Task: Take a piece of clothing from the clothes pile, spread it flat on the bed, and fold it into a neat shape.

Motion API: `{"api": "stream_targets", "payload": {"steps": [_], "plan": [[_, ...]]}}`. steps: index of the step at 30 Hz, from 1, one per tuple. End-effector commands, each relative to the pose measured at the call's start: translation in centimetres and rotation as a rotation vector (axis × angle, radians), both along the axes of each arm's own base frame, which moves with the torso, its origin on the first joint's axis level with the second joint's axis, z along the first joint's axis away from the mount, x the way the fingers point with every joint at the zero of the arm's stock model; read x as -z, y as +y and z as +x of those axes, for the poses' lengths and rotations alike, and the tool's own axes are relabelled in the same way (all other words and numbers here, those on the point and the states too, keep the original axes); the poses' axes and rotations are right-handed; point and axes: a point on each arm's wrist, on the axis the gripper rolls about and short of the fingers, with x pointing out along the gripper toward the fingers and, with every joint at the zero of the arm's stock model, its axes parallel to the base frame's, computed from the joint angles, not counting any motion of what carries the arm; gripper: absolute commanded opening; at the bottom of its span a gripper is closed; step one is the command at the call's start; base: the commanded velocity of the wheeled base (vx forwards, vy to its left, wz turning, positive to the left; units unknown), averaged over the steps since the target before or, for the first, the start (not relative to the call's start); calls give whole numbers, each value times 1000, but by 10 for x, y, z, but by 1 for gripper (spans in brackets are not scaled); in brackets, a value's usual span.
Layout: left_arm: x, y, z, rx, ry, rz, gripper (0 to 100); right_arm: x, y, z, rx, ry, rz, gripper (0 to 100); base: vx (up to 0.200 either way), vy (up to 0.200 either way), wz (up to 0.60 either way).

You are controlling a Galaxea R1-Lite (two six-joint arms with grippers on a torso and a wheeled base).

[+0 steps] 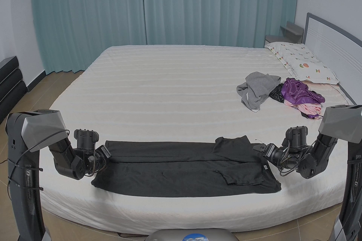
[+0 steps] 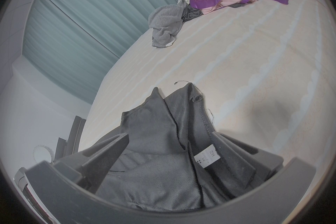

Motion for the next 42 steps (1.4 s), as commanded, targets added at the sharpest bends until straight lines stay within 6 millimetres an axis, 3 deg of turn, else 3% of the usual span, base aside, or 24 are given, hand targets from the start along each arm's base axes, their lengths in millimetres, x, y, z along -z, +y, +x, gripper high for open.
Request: {"api": "stream_targets", "payload": {"steps": [1, 9, 17, 18, 27, 42], "plan": [[-11, 3, -5, -9, -22, -2, 0, -1, 1, 5, 1, -5, 0, 100, 0, 0, 0], [-10, 1, -8, -4, -13, -8, 0, 6, 11, 23, 50, 35, 0, 100, 0, 0, 0], [-9, 2, -8, -6, -11, -7, 0, 15, 19, 27, 45, 52, -18, 100, 0, 0, 0], [-9, 1, -8, -4, -11, -7, 0, 15, 20, 27, 43, 50, -17, 0, 0, 0, 0], [-12, 2, -8, -7, -21, -7, 0, -1, 14, 25, 77, 21, -22, 0, 0, 0, 0], [-37, 6, 3, -81, -142, -88, 0, -30, 2, 31, 165, -56, 68, 0, 0, 0, 0]]}}
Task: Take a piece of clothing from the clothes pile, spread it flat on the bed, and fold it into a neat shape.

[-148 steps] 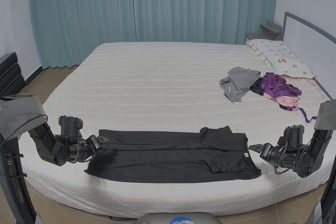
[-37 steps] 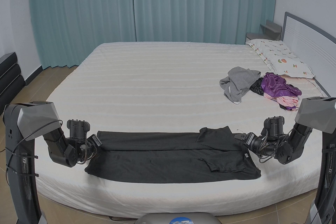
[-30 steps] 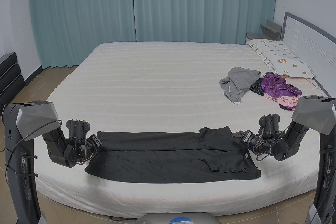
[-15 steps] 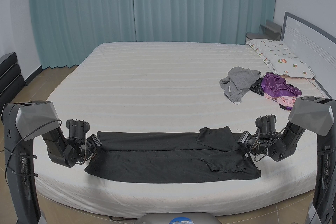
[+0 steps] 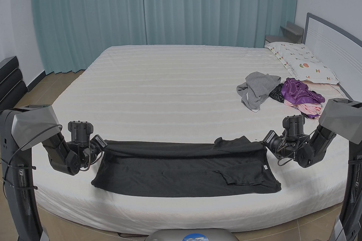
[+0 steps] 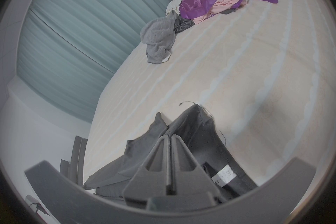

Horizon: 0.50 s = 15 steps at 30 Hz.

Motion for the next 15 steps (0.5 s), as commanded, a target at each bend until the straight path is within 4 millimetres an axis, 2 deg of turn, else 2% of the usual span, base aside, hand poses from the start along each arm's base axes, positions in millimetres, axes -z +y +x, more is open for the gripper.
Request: {"api": "stream_targets", "payload": {"steps": [1, 11, 15], "plan": [[-8, 2, 3, -14, -49, -12, 0, -11, -3, 2, 12, -33, 9, 0, 0, 0, 0], [2, 6, -10, -2, -1, 3, 0, 2, -9, -16, 11, 55, -22, 0, 0, 0, 0], [13, 7, -23, 36, 65, 52, 0, 8, -9, -18, -7, 87, -47, 0, 0, 0, 0]]}}
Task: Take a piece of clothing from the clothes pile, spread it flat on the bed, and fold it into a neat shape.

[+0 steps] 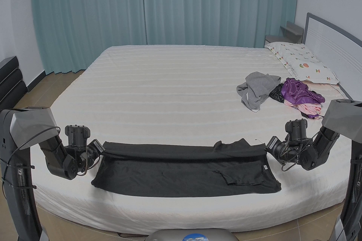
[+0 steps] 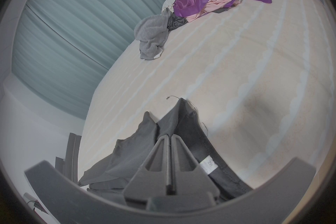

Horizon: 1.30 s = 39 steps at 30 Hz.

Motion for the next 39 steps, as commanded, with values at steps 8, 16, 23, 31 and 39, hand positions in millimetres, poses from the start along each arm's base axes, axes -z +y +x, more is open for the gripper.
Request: {"api": "stream_targets", "payload": {"steps": [8, 16, 23, 31, 39], "plan": [[18, -2, -20, 68, 107, 63, 0, 24, 3, -12, -86, 88, -94, 0, 0, 0, 0], [17, -3, -26, 109, 123, 36, 100, 19, 5, -9, -95, 64, -93, 100, 0, 0, 0], [-3, 3, -17, 83, 42, 18, 100, -10, 1, -4, -69, -19, -76, 100, 0, 0, 0], [-8, 6, 32, 70, -8, -44, 100, 1, 0, 5, -38, -7, -49, 100, 0, 0, 0], [18, -1, 59, 102, 76, -26, 100, 3, -1, 3, -35, 3, -46, 100, 0, 0, 0]]}}
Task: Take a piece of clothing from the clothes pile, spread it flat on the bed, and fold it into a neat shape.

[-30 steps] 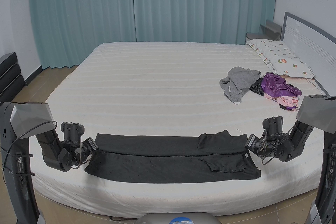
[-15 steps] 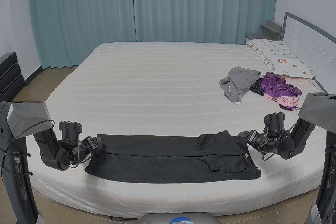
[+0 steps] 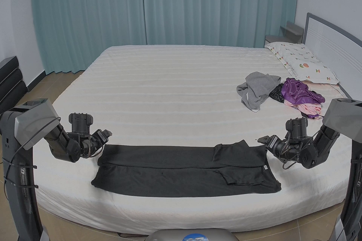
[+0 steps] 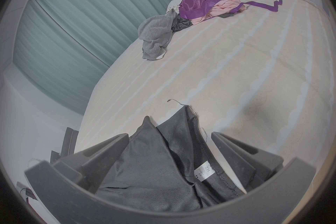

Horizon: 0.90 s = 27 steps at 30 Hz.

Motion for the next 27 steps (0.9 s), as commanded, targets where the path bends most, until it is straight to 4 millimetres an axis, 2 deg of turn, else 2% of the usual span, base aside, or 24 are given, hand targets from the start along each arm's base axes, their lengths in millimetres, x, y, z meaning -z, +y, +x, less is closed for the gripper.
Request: {"api": "stream_targets", "payload": {"steps": [1, 7, 8, 27], "plan": [[30, -5, 16, 28, 40, 20, 100, 6, 0, 0, 2, 14, 2, 100, 0, 0, 0], [33, -5, 19, 31, 42, 24, 100, 10, 0, 0, 3, 21, 3, 100, 0, 0, 0], [34, -5, 19, 34, 42, 27, 0, 10, 0, 0, 3, 21, 3, 100, 0, 0, 0], [33, 3, 20, -17, 6, 11, 0, 9, -4, -2, 19, 24, -1, 100, 0, 0, 0]]}}
